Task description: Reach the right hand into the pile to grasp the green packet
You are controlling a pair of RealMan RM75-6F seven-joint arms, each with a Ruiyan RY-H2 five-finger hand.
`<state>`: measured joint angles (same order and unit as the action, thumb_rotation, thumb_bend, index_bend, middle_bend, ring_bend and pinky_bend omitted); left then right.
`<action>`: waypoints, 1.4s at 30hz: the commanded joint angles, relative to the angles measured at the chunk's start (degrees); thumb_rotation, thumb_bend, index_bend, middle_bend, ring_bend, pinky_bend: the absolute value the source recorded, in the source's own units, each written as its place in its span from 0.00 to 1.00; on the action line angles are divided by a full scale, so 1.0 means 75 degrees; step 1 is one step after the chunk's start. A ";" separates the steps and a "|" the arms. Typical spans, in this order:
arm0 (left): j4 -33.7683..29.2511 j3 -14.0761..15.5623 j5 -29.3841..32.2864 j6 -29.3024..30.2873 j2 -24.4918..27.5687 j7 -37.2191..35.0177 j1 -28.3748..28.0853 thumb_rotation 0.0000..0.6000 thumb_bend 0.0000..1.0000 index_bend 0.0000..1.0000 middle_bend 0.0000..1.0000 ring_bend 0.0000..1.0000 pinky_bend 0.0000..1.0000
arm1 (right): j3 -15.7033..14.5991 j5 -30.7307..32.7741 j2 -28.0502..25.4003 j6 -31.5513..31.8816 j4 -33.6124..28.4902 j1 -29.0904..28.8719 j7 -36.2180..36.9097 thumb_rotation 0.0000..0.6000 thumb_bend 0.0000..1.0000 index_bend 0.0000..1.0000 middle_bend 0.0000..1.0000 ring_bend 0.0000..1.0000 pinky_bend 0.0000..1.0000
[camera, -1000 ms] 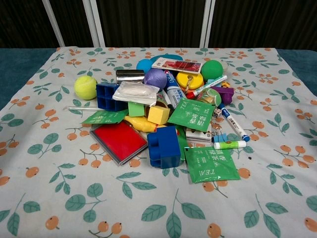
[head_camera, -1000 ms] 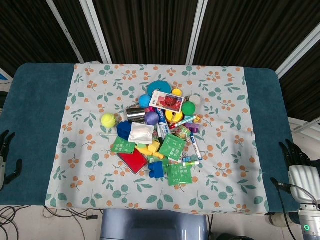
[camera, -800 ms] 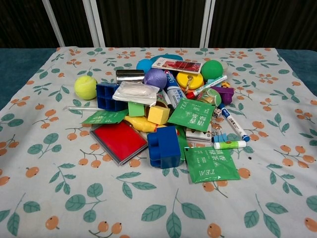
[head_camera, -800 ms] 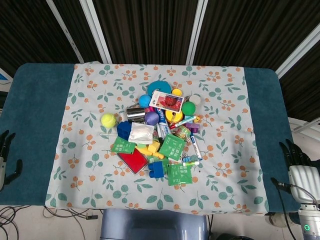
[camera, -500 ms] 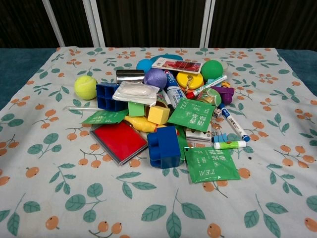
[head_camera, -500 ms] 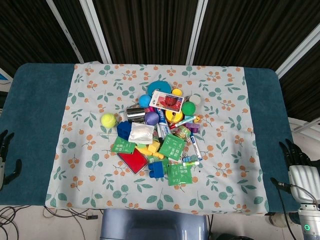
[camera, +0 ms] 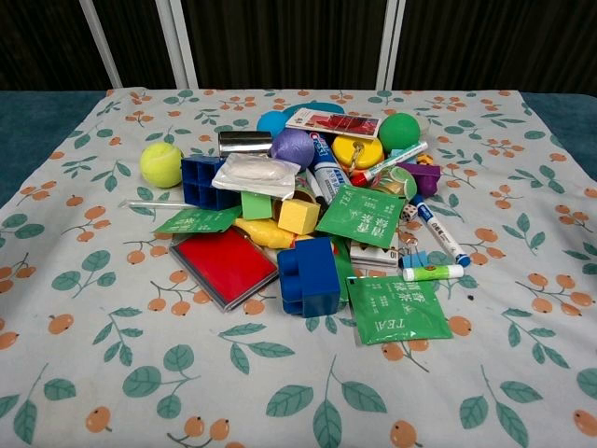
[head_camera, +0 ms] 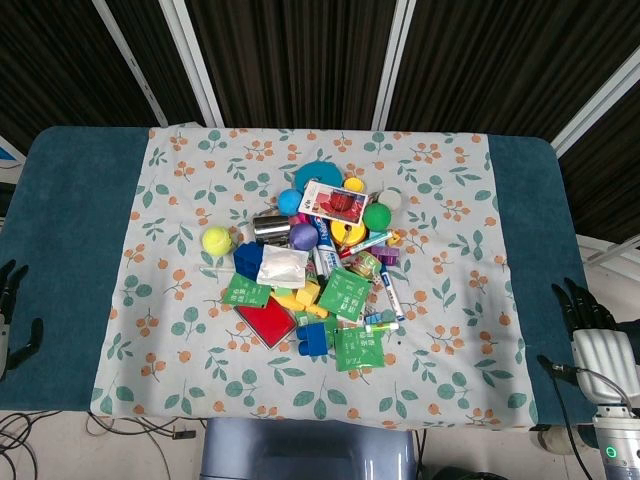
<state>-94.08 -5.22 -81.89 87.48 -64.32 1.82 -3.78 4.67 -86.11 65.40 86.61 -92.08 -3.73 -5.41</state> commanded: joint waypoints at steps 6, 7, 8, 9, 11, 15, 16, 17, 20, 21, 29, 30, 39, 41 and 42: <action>-0.0016 0.0006 0.0005 0.0008 -0.0020 0.0047 0.0008 1.00 0.48 0.03 0.00 0.00 0.00 | -0.0020 -0.0001 0.0014 -0.0108 0.0075 -0.0051 0.0089 1.00 0.12 0.02 0.02 0.09 0.21; -0.0019 0.0001 0.0011 0.0017 -0.0019 0.0039 0.0012 1.00 0.48 0.03 0.00 0.00 0.00 | -0.0029 -0.0026 0.0023 -0.0145 0.0099 -0.0077 0.0097 1.00 0.12 0.02 0.02 0.09 0.21; -0.0025 -0.0006 0.0021 0.0026 -0.0016 0.0026 0.0018 1.00 0.48 0.03 0.00 0.00 0.00 | -0.0040 -0.0060 0.0033 -0.0178 0.0125 -0.0104 0.0115 1.00 0.12 0.02 0.02 0.09 0.21; -0.0034 -0.0014 0.0033 0.0035 -0.0011 0.0010 0.0025 1.00 0.48 0.03 0.00 0.00 0.00 | -0.0053 -0.0102 0.0046 -0.0212 0.0152 -0.0133 0.0144 1.00 0.12 0.02 0.02 0.09 0.21; -0.0062 -0.0035 0.0077 0.0048 0.0008 -0.0016 0.0040 1.00 0.48 0.03 0.00 0.00 0.00 | -0.0103 -0.0262 0.0079 -0.0333 0.0254 -0.0240 0.0286 1.00 0.12 0.02 0.02 0.09 0.21; -0.0081 -0.0034 0.0124 0.0010 0.0008 0.0000 0.0040 1.00 0.48 0.03 0.00 0.00 0.00 | -0.0119 -0.0553 0.0152 -0.0498 0.0459 -0.0477 0.0543 1.00 0.12 0.04 0.02 0.09 0.21; -0.0082 -0.0031 0.0131 -0.0004 0.0003 0.0024 0.0036 1.00 0.48 0.03 0.00 0.00 0.00 | -0.0109 -0.0621 0.0178 -0.0549 0.0512 -0.0557 0.0633 1.00 0.12 0.06 0.02 0.09 0.21; -0.0085 -0.0025 0.0136 -0.0018 -0.0003 0.0049 0.0032 1.00 0.48 0.03 0.00 0.00 0.00 | -0.0094 -0.0705 0.0212 -0.0605 0.0555 -0.0653 0.0743 1.00 0.13 0.08 0.02 0.09 0.21; -0.0107 -0.0030 0.0191 -0.0053 -0.0014 0.0106 0.0028 1.00 0.48 0.03 0.00 0.00 0.00 | -0.0001 -0.0887 0.0375 -0.0777 0.0767 -0.0964 0.1133 1.00 0.20 0.14 0.02 0.09 0.21; -0.0122 -0.0037 0.0216 -0.0060 -0.0015 0.0113 0.0028 1.00 0.48 0.03 0.00 0.00 0.00 | 0.0037 -0.0951 0.0456 -0.0867 0.0872 -0.1104 0.1280 1.00 0.22 0.16 0.02 0.09 0.21; -0.0222 -0.0079 0.0363 -0.0100 0.0015 0.0098 0.0044 1.00 0.48 0.03 0.00 0.00 0.00 | 0.0209 -0.1039 0.1147 -0.1649 0.1435 -0.1972 0.1671 1.00 0.32 0.25 0.02 0.09 0.21; -0.0230 -0.0080 0.0372 -0.0105 0.0020 0.0094 0.0045 1.00 0.48 0.03 0.00 0.00 0.00 | 0.0242 -0.1010 0.1251 -0.1721 0.1496 -0.2060 0.1691 1.00 0.34 0.26 0.02 0.09 0.21; -0.0282 -0.0101 0.0425 -0.0142 0.0049 0.0072 0.0040 1.00 0.48 0.03 0.00 0.00 0.00 | 0.0374 -0.0810 0.2154 -0.2160 0.1973 -0.2632 0.1642 1.00 0.30 0.28 0.02 0.09 0.21; -0.0272 -0.0109 0.0428 -0.0130 0.0049 0.0036 0.0047 1.00 0.48 0.03 0.00 0.00 0.00 | 0.0347 -0.0825 0.2378 -0.2172 0.2131 -0.2710 0.1611 1.00 0.24 0.30 0.02 0.09 0.21; -0.0270 -0.0109 0.0434 -0.0134 0.0052 0.0022 0.0049 1.00 0.48 0.03 0.00 0.00 0.00 | 0.0321 -0.0843 0.2487 -0.2186 0.2218 -0.2750 0.1610 1.00 0.23 0.30 0.02 0.09 0.21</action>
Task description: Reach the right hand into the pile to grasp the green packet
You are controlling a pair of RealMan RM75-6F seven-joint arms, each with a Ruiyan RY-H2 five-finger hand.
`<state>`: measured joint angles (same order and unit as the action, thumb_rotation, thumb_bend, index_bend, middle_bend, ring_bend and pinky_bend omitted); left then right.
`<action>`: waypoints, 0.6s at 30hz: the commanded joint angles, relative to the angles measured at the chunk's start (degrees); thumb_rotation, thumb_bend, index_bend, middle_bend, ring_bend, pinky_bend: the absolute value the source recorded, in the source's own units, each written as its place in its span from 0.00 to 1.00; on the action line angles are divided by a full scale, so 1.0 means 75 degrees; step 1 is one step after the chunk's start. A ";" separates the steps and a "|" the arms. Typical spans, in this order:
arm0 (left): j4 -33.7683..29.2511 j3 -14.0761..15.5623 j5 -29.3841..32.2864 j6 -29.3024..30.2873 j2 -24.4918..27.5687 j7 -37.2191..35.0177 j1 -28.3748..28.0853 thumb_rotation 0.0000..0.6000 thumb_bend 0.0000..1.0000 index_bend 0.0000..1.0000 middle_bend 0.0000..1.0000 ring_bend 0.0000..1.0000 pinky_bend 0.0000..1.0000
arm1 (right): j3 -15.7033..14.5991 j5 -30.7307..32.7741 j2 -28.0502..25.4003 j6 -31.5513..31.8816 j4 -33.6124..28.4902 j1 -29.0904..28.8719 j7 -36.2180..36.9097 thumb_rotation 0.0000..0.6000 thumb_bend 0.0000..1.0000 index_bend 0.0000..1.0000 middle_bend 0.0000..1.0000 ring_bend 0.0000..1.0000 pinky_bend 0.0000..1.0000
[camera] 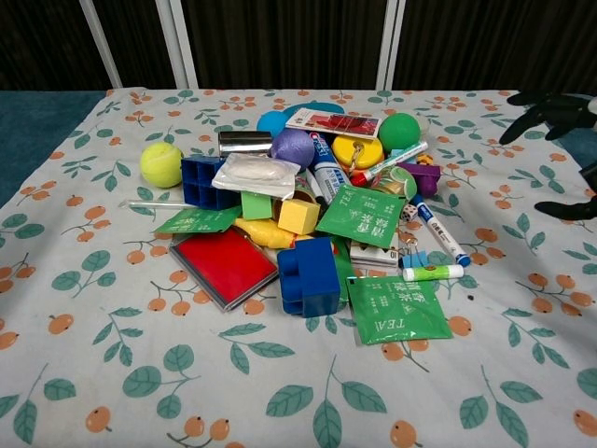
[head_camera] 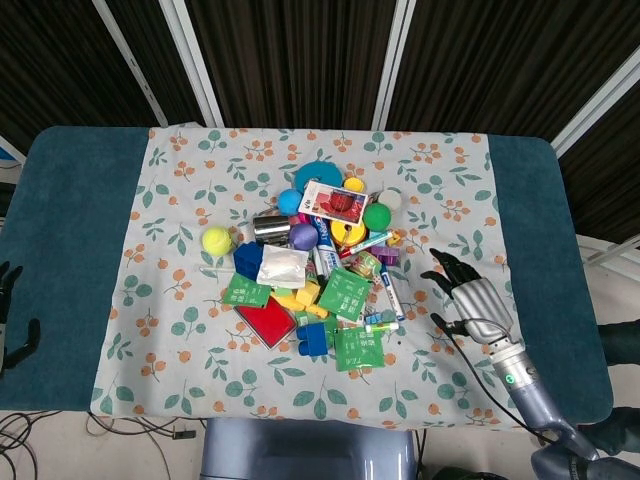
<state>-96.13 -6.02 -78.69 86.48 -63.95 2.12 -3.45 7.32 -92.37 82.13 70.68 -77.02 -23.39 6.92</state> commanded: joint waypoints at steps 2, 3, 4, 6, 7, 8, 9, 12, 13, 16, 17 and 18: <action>0.0004 -0.0007 0.0029 -0.0016 0.0013 -0.0034 0.0004 1.00 0.48 0.03 0.00 0.00 0.00 | -0.0083 -0.0026 0.0415 -0.0117 0.0347 -0.0196 -0.0066 1.00 0.23 0.31 0.02 0.09 0.21; 0.0003 -0.0010 0.0037 -0.0023 0.0015 -0.0039 0.0004 1.00 0.48 0.03 0.00 0.00 0.00 | -0.0103 -0.0032 0.0473 -0.0139 0.0394 -0.0221 -0.0085 1.00 0.23 0.31 0.02 0.09 0.21; 0.0000 -0.0012 0.0042 -0.0027 0.0017 -0.0044 0.0003 1.00 0.48 0.03 0.00 0.00 0.00 | -0.0120 -0.0037 0.0536 -0.0164 0.0436 -0.0249 -0.0103 1.00 0.23 0.31 0.02 0.09 0.21; -0.0005 -0.0015 0.0046 -0.0030 0.0019 -0.0045 0.0001 1.00 0.48 0.03 0.00 0.00 0.00 | -0.0148 -0.0040 0.0684 -0.0211 0.0520 -0.0315 -0.0142 1.00 0.24 0.32 0.02 0.09 0.21; -0.0006 -0.0014 0.0047 -0.0034 0.0019 -0.0041 -0.0001 1.00 0.48 0.03 0.00 0.00 0.00 | -0.0150 -0.0032 0.0758 -0.0223 0.0567 -0.0349 -0.0163 1.00 0.25 0.33 0.02 0.09 0.21; -0.0009 -0.0012 0.0048 -0.0040 0.0019 -0.0038 -0.0002 1.00 0.48 0.03 0.00 0.00 0.00 | -0.0147 -0.0023 0.0829 -0.0236 0.0606 -0.0385 -0.0177 1.00 0.26 0.33 0.02 0.09 0.21; -0.0009 -0.0011 0.0050 -0.0045 0.0019 -0.0036 -0.0003 1.00 0.48 0.03 0.00 0.00 0.00 | -0.0135 -0.0005 0.0899 -0.0242 0.0651 -0.0419 -0.0191 1.00 0.28 0.34 0.02 0.09 0.21; -0.0015 -0.0015 0.0060 -0.0048 0.0018 -0.0026 -0.0004 1.00 0.48 0.03 0.00 0.00 0.00 | -0.0089 0.0039 0.1086 -0.0227 0.0784 -0.0504 -0.0203 1.00 0.30 0.36 0.02 0.09 0.21; -0.0018 -0.0019 0.0064 -0.0045 0.0018 -0.0030 -0.0003 1.00 0.48 0.03 0.00 0.00 0.00 | -0.0071 0.0054 0.1163 -0.0209 0.0834 -0.0532 -0.0185 1.00 0.31 0.36 0.02 0.09 0.21; -0.0024 -0.0034 0.0094 -0.0048 0.0019 -0.0043 -0.0002 1.00 0.48 0.03 0.00 0.00 0.00 | -0.0060 0.0064 0.1357 -0.0177 0.1002 -0.0613 -0.0135 1.00 0.32 0.38 0.02 0.09 0.21; -0.0024 -0.0037 0.0107 -0.0052 0.0020 -0.0043 -0.0001 1.00 0.48 0.03 0.00 0.00 0.00 | -0.0064 0.0065 0.1424 -0.0193 0.1079 -0.0650 -0.0137 1.00 0.32 0.38 0.02 0.09 0.21; -0.0026 -0.0040 0.0117 -0.0057 0.0021 -0.0041 -0.0001 1.00 0.48 0.03 0.00 0.00 0.00 | -0.0070 0.0071 0.1484 -0.0211 0.1154 -0.0683 -0.0139 1.00 0.32 0.38 0.02 0.09 0.21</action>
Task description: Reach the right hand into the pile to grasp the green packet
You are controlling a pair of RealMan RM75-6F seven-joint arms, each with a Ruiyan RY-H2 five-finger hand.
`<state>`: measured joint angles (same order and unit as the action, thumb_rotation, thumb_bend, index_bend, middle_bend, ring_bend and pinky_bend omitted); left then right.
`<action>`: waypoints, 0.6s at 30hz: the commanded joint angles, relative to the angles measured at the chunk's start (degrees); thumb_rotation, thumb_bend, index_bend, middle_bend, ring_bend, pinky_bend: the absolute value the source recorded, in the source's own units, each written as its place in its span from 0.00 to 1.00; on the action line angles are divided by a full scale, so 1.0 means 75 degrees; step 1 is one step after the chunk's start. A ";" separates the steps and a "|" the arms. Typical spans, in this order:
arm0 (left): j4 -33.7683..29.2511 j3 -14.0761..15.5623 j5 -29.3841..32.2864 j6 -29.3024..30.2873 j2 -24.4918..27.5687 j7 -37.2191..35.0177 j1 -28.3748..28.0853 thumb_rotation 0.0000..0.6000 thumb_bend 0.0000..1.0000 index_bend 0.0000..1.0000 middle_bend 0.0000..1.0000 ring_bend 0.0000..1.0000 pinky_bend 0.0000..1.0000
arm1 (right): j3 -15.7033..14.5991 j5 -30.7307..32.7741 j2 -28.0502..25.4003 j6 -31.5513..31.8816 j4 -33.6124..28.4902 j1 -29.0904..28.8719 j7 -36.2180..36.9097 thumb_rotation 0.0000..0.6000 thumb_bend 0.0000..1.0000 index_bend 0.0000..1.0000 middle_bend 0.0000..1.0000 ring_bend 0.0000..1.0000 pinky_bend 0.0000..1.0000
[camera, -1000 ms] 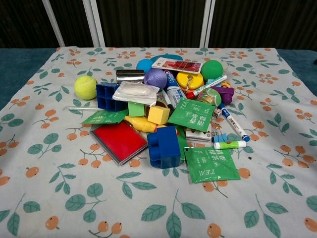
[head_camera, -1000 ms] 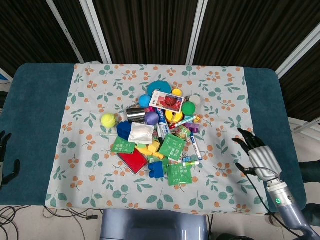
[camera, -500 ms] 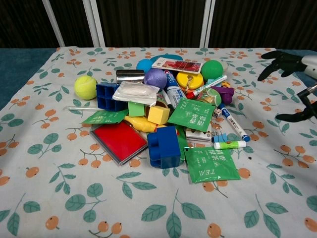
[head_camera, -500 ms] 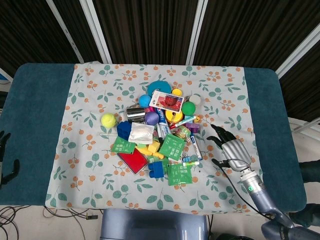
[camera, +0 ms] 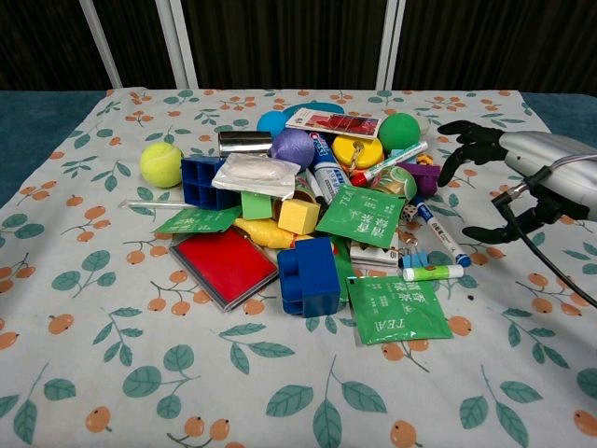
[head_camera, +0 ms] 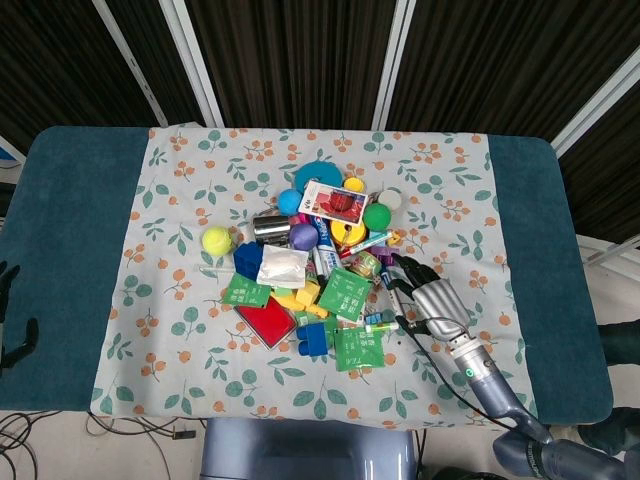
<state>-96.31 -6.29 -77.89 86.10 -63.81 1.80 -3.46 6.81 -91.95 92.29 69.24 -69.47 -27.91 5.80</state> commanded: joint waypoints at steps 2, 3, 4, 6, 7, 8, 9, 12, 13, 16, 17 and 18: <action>-0.0009 -0.0004 0.0024 -0.0013 0.0002 0.0005 0.0000 1.00 0.48 0.03 0.00 0.00 0.00 | -0.0016 0.0036 0.0220 -0.0076 0.0264 -0.0136 0.0022 1.00 0.32 0.38 0.02 0.09 0.21; -0.0019 -0.0007 0.0028 -0.0015 0.0002 0.0010 -0.0002 1.00 0.48 0.03 0.00 0.00 0.00 | -0.0020 0.0057 0.0276 -0.0109 0.0315 -0.0166 0.0068 1.00 0.32 0.38 0.02 0.09 0.21; -0.0031 -0.0011 0.0031 -0.0018 0.0002 0.0018 -0.0005 1.00 0.48 0.03 0.00 0.00 0.00 | -0.0021 0.0075 0.0327 -0.0128 0.0365 -0.0194 0.0115 1.00 0.32 0.38 0.02 0.09 0.21; -0.0046 -0.0022 0.0047 -0.0023 0.0004 0.0039 -0.0012 1.00 0.48 0.03 0.00 0.00 0.00 | -0.0027 0.0082 0.0430 -0.0142 0.0477 -0.0249 0.0166 1.00 0.32 0.38 0.02 0.09 0.21; -0.0040 -0.0020 0.0058 -0.0021 0.0003 0.0039 -0.0006 1.00 0.48 0.03 0.00 0.00 0.00 | -0.0034 0.0073 0.0483 -0.0134 0.0535 -0.0275 0.0172 1.00 0.32 0.39 0.02 0.09 0.21; -0.0038 -0.0021 0.0059 -0.0019 0.0002 0.0032 -0.0004 1.00 0.48 0.03 0.00 0.00 0.00 | -0.0038 0.0069 0.0520 -0.0130 0.0576 -0.0292 0.0173 1.00 0.32 0.39 0.02 0.09 0.21; -0.0038 -0.0025 0.0066 -0.0020 0.0002 0.0023 -0.0004 1.00 0.48 0.03 0.00 0.00 0.00 | -0.0047 0.0062 0.0569 -0.0124 0.0634 -0.0315 0.0172 1.00 0.31 0.39 0.02 0.09 0.21; -0.0050 -0.0039 0.0109 -0.0032 0.0006 0.0026 -0.0004 1.00 0.48 0.03 0.00 0.00 0.00 | -0.0148 -0.0031 0.0671 -0.0052 0.0820 -0.0344 0.0244 1.00 0.31 0.39 0.02 0.09 0.21; -0.0055 -0.0037 0.0116 -0.0036 0.0001 0.0021 -0.0001 1.00 0.48 0.03 0.00 0.00 0.00 | -0.0164 -0.0053 0.0715 -0.0021 0.0883 -0.0357 0.0292 1.00 0.31 0.39 0.02 0.09 0.21; -0.0070 -0.0033 0.0143 -0.0058 -0.0008 0.0026 -0.0001 1.00 0.48 0.03 0.00 0.00 0.00 | -0.0178 -0.0085 0.0865 0.0034 0.1051 -0.0414 0.0421 1.00 0.31 0.40 0.02 0.09 0.21; -0.0071 -0.0033 0.0151 -0.0062 -0.0011 0.0031 0.0000 1.00 0.48 0.03 0.00 0.00 0.00 | -0.0177 -0.0093 0.0923 0.0055 0.1120 -0.0436 0.0447 1.00 0.31 0.40 0.02 0.09 0.21; -0.0073 -0.0038 0.0164 -0.0064 -0.0013 0.0036 0.0000 1.00 0.48 0.03 0.00 0.00 0.00 | -0.0156 -0.0094 0.1000 0.0059 0.1203 -0.0480 0.0449 1.00 0.31 0.40 0.02 0.09 0.21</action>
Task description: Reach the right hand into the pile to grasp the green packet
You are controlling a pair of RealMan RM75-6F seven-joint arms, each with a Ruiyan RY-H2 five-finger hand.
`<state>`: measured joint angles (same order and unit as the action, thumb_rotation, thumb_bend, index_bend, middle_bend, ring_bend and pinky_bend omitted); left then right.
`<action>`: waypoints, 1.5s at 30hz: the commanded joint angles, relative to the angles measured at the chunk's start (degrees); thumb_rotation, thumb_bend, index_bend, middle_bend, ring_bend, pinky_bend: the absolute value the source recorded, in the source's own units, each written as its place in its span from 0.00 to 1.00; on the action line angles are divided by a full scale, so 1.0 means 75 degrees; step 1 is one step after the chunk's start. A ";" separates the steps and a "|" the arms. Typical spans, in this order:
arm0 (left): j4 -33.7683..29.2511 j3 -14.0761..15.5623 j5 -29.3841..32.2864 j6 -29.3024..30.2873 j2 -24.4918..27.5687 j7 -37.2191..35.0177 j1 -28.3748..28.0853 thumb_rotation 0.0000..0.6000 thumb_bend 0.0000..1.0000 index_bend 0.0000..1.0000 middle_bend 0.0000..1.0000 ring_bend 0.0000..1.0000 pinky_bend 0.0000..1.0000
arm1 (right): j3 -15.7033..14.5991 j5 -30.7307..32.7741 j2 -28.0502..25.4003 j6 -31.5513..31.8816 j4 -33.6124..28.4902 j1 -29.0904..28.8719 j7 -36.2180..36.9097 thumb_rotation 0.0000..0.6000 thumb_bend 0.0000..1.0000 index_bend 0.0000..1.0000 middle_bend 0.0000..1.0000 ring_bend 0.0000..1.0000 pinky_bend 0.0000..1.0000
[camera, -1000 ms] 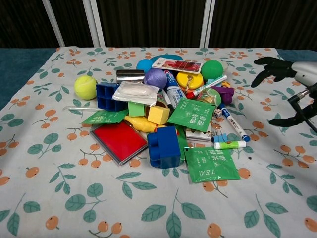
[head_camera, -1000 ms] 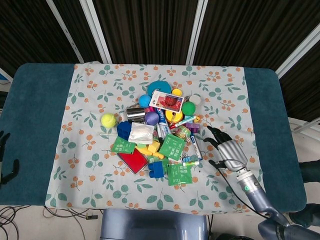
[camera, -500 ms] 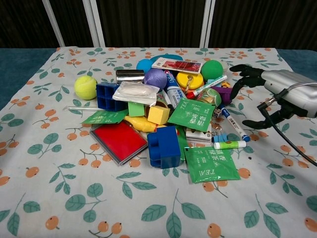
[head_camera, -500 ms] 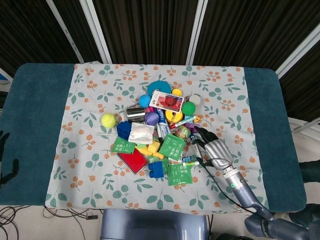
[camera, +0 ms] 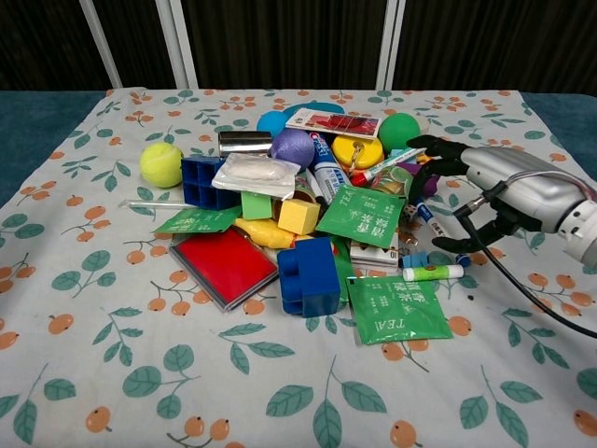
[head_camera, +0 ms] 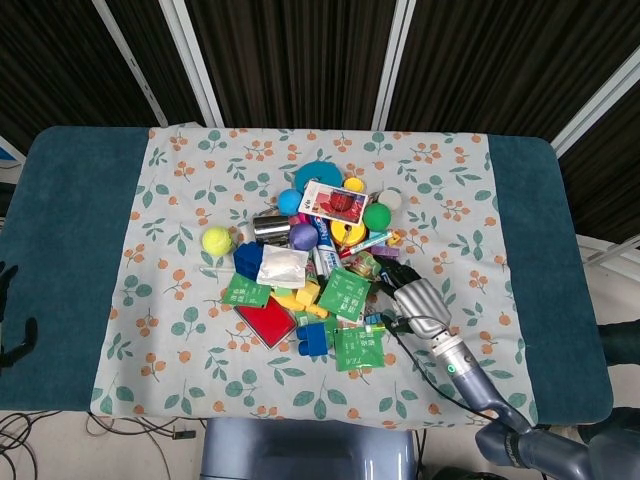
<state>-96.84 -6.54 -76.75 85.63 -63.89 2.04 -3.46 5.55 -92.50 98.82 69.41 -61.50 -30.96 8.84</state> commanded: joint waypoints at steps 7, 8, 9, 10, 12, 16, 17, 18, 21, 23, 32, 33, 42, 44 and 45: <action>-0.0049 -0.0047 0.0112 0.0000 0.0000 0.0000 0.0011 1.00 0.48 0.03 0.00 0.00 0.00 | 0.0087 -0.0020 0.0528 0.0117 0.0539 -0.0260 0.0075 1.00 0.31 0.41 0.02 0.09 0.21; -0.0055 -0.0051 0.0122 -0.0001 0.0001 0.0003 0.0011 1.00 0.48 0.03 0.00 0.00 0.00 | 0.0094 -0.0009 0.0554 0.0102 0.0572 -0.0282 0.0074 1.00 0.31 0.41 0.02 0.09 0.21; -0.0063 -0.0056 0.0132 -0.0003 0.0002 0.0008 0.0010 1.00 0.48 0.03 0.00 0.00 0.00 | 0.0104 0.0007 0.0587 0.0083 0.0616 -0.0311 0.0076 1.00 0.31 0.42 0.02 0.09 0.21; -0.0071 -0.0061 0.0138 -0.0001 0.0004 0.0013 0.0009 1.00 0.48 0.03 0.00 0.00 0.00 | 0.0114 0.0027 0.0619 0.0057 0.0652 -0.0341 0.0091 1.00 0.31 0.42 0.02 0.09 0.21; -0.0084 -0.0074 0.0158 -0.0006 0.0005 0.0030 0.0003 1.00 0.48 0.03 0.00 0.00 0.00 | 0.0124 0.0061 0.0663 0.0001 0.0697 -0.0391 0.0124 1.00 0.32 0.43 0.03 0.09 0.21; -0.0089 -0.0079 0.0192 -0.0020 0.0008 0.0033 0.0006 1.00 0.48 0.03 0.00 0.00 0.00 | 0.0114 0.0094 0.0761 -0.0057 0.0790 -0.0470 0.0152 1.00 0.32 0.44 0.03 0.09 0.21; -0.0090 -0.0081 0.0194 -0.0020 0.0008 0.0034 0.0005 1.00 0.48 0.03 0.00 0.00 0.00 | 0.0112 0.0094 0.0779 -0.0059 0.0811 -0.0485 0.0151 1.00 0.32 0.44 0.03 0.09 0.21; -0.0092 -0.0084 0.0196 -0.0018 0.0009 0.0035 0.0005 1.00 0.48 0.03 0.00 0.00 0.00 | 0.0110 0.0096 0.0807 -0.0059 0.0836 -0.0504 0.0156 1.00 0.33 0.44 0.03 0.09 0.21; -0.0100 -0.0093 0.0213 -0.0020 0.0013 0.0023 0.0006 1.00 0.48 0.03 0.00 0.00 0.00 | 0.0104 0.0112 0.0870 -0.0067 0.0860 -0.0553 0.0224 1.00 0.35 0.46 0.03 0.09 0.21; -0.0105 -0.0099 0.0223 -0.0022 0.0015 0.0024 0.0005 1.00 0.48 0.03 0.00 0.00 0.00 | 0.0086 0.0102 0.0902 -0.0067 0.0878 -0.0580 0.0250 1.00 0.36 0.46 0.03 0.09 0.21; -0.0127 -0.0120 0.0262 -0.0030 0.0027 0.0016 0.0004 1.00 0.48 0.03 0.00 0.00 0.00 | 0.0063 0.0140 0.1002 -0.0210 0.0953 -0.0759 0.0220 1.00 0.40 0.48 0.03 0.09 0.21; -0.0129 -0.0121 0.0267 -0.0034 0.0030 0.0016 0.0003 1.00 0.48 0.03 0.00 0.00 0.00 | 0.0062 0.0144 0.1002 -0.0227 0.0950 -0.0779 0.0204 1.00 0.40 0.48 0.03 0.09 0.21; -0.0154 -0.0137 0.0311 -0.0046 0.0036 0.0018 0.0001 1.00 0.48 0.03 0.00 0.00 0.00 | 0.0067 0.0222 0.0957 -0.0324 0.0812 -0.0877 0.0100 1.00 0.45 0.55 0.04 0.09 0.21; -0.0164 -0.0139 0.0318 -0.0048 0.0038 0.0020 0.0002 1.00 0.48 0.03 0.00 0.00 0.00 | 0.0063 0.0229 0.0955 -0.0321 0.0794 -0.0887 0.0073 1.00 0.45 0.57 0.04 0.09 0.21; -0.0168 -0.0140 0.0320 -0.0047 0.0039 0.0021 0.0002 1.00 0.48 0.03 0.00 0.00 0.00 | 0.0060 0.0231 0.0955 -0.0322 0.0788 -0.0891 0.0065 1.00 0.45 0.58 0.04 0.09 0.21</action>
<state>-98.11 -7.59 -74.35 85.28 -63.59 2.19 -3.44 6.01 -90.76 105.98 66.99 -55.59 -37.64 9.33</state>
